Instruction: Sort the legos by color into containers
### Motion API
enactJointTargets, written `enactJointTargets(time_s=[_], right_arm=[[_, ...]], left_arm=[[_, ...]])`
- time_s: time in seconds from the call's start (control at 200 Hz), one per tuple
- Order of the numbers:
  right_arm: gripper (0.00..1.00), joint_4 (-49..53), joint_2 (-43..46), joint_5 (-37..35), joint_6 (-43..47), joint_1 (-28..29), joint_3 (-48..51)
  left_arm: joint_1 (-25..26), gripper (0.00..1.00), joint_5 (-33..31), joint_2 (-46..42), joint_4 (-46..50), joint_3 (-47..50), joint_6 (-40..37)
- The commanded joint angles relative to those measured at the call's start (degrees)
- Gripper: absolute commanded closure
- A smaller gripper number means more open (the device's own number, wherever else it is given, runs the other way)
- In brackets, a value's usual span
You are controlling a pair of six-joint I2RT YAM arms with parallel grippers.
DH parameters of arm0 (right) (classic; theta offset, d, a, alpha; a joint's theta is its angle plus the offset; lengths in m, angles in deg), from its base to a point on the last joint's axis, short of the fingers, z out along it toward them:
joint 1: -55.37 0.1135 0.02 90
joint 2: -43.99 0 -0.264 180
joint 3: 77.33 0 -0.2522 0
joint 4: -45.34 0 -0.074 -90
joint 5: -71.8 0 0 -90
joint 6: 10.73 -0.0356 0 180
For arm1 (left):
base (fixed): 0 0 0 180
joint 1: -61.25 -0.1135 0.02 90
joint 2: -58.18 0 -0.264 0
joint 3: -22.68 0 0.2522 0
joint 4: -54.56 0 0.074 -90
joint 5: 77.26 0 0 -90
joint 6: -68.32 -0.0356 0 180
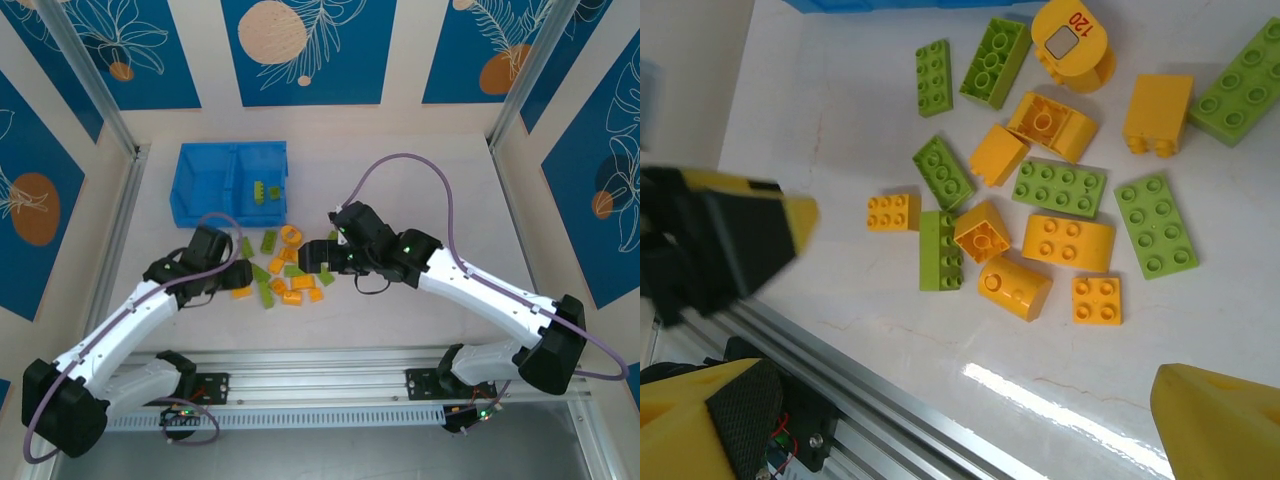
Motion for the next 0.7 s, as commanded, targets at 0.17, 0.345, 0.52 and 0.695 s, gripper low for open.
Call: enactJointTargets(time_s=[0.17, 0.345, 0.52, 0.695], right_arm=[[0.03, 0.54, -0.71, 1.70, 0.47, -0.08, -1.94], [0.03, 1.12, 0.33, 1.01, -0.36, -0.14, -1.32], [0.03, 1.25, 1.52, 0.47, -0.88, 0.02, -0.79], [0.03, 1.25, 1.46, 0.45, -0.71, 0.00, -0.85]], left_arm=[[0.71, 0.25, 8.12, 4.67, -9.22, 8.36, 6.46], [0.66, 0.23, 5.60, 10.51, -11.88, 6.80, 4.67], [0.68, 0.22, 0.03, 14.94, -11.53, 6.36, 3.94], [0.62, 0.25, -2.81, 19.03, -13.56, 5.84, 3.94]])
